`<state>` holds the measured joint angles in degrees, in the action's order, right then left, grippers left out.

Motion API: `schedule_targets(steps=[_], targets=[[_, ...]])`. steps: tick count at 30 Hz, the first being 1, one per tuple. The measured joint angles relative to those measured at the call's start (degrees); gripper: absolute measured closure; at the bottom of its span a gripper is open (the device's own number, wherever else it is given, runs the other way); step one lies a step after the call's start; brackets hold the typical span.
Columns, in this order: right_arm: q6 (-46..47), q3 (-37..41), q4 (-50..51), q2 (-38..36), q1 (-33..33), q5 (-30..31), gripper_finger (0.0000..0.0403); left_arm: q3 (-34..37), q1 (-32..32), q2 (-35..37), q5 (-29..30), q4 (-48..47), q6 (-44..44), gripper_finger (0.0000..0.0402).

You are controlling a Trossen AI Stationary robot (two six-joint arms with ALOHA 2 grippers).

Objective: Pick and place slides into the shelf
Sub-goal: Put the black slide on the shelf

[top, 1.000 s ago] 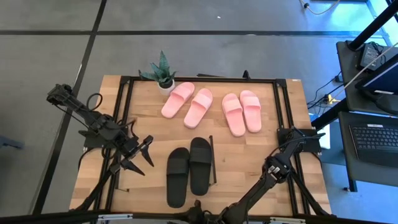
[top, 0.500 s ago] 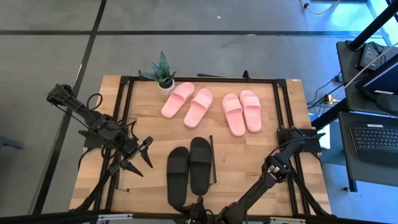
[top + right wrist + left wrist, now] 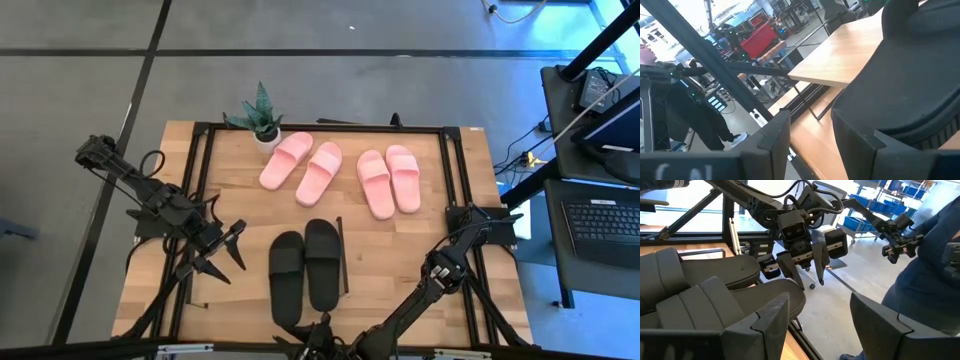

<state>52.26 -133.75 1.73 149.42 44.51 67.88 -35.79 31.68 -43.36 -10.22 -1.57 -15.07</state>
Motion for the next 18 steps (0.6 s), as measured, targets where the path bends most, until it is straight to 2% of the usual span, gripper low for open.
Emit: schedule_targets(steps=[4,10,15,18], targets=[[-0.1,0.0,0.0,0.0,0.4,-1.4,0.0253,0.0,0.0,0.0,0.0,-0.2,0.0,0.0202],[0.1,0.0,-1.5,0.0,0.7,-9.0,0.0253,0.0,0.0,0.0,0.0,-0.2,0.0,0.0202],[1.6,0.0,1.0,0.0,0.1,-9.7,0.0253,0.0,0.0,0.0,0.0,-0.2,0.0,0.0202],[-1.3,0.0,2.3,0.1,0.0,-9.4,0.0253,0.0,0.0,0.0,0.0,-0.2,0.0,0.0202]])
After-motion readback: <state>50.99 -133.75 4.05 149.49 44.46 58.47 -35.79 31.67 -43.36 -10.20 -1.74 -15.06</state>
